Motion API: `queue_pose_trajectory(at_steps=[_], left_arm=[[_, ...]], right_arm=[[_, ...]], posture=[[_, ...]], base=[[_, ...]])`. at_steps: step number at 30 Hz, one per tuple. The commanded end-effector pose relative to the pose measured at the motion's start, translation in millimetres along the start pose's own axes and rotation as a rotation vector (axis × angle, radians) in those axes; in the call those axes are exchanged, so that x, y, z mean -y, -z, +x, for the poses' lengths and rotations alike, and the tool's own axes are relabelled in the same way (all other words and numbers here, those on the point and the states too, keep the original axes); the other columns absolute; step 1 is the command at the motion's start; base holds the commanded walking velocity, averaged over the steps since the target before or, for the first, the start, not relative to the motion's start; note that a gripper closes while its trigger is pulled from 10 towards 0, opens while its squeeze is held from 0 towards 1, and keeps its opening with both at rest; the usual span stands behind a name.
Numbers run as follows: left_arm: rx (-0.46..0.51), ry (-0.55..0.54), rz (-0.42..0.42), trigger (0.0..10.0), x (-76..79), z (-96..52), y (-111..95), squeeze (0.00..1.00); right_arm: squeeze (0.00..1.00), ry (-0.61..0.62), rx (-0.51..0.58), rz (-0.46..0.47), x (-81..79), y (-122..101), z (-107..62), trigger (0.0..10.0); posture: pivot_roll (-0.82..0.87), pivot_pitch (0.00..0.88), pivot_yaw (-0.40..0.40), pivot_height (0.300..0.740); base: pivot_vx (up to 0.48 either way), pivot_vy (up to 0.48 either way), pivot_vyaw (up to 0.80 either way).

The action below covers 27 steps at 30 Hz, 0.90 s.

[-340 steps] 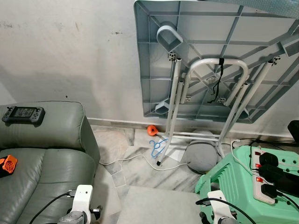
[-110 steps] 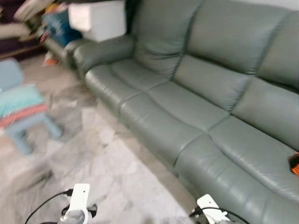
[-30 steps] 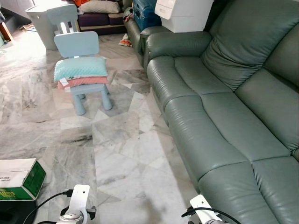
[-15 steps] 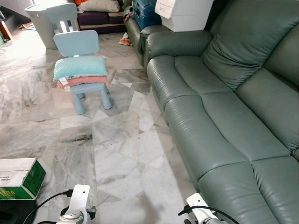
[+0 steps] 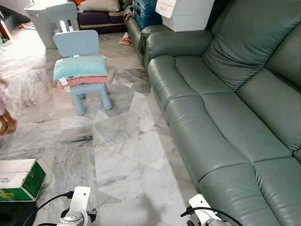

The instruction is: Move the pillow to the sofa

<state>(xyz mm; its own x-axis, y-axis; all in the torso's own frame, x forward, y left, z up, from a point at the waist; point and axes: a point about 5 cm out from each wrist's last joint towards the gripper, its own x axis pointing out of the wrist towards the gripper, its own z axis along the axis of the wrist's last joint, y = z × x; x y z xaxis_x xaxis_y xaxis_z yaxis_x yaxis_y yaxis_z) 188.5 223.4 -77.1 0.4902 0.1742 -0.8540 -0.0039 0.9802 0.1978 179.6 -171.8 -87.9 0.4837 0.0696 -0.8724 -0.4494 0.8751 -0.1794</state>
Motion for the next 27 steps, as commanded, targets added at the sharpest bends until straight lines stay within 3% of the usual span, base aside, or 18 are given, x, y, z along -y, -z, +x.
queue_pose_trajectory(at_steps=[1,9,22,27], left_arm=[[-0.006,0.006,0.011,10.0,-3.3,-0.2,1,0.00],[-0.013,0.024,-0.023,10.0,-1.8,-0.3,3,0.00],[-0.012,0.026,-0.038,10.0,-2.3,-0.2,2,0.00],[-0.012,0.025,-0.040,10.0,-2.5,-0.2,2,0.00]], right_arm=[[0.00,-0.002,0.004,-0.011,0.9,-2,0.2,10.0],[0.00,-0.007,0.017,-0.027,0.1,-8,1.0,10.0],[0.00,-0.018,0.048,-0.020,-11.3,-20,3.0,10.0],[0.00,-0.016,0.046,-0.024,-8.1,-18,2.6,10.0]], posture=[[-0.06,0.022,-0.023,0.740],[-0.07,0.023,-0.023,0.740],[-0.07,0.036,-0.020,0.740],[-0.07,0.037,-0.018,0.740]], base=[[0.000,0.000,0.00],[0.000,0.000,0.00],[0.265,0.000,0.00],[0.287,0.000,0.00]])
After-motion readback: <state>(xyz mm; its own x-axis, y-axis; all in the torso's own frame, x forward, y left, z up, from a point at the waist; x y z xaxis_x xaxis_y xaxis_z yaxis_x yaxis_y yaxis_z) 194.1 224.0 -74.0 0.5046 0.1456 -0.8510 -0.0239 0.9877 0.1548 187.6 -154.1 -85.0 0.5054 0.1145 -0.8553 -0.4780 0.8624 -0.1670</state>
